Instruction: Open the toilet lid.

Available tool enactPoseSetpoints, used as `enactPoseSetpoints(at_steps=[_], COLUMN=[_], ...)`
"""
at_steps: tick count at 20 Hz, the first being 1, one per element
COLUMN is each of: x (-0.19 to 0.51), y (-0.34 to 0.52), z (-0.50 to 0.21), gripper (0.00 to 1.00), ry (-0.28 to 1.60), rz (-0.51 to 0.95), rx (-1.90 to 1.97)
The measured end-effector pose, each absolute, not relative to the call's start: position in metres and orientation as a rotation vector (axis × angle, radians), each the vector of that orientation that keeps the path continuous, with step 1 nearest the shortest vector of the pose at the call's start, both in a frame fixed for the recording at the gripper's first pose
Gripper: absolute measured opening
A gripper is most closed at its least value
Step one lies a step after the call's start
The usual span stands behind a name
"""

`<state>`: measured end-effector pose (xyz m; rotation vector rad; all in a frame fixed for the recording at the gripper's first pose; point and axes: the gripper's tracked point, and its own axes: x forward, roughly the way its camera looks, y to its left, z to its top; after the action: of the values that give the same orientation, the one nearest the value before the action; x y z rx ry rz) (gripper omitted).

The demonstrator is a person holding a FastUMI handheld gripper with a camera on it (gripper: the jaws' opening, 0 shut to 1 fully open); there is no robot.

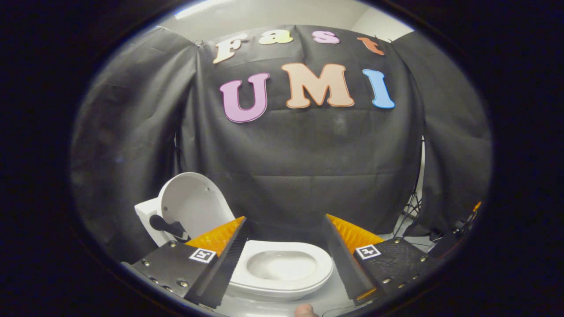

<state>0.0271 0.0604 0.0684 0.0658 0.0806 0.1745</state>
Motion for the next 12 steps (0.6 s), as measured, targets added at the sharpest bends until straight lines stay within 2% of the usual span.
enactPoseSetpoints(at_steps=[12], x=[0.028], y=[0.033], z=[0.052], gripper=[0.99], ry=[0.057], rz=[0.163], rx=[0.12])
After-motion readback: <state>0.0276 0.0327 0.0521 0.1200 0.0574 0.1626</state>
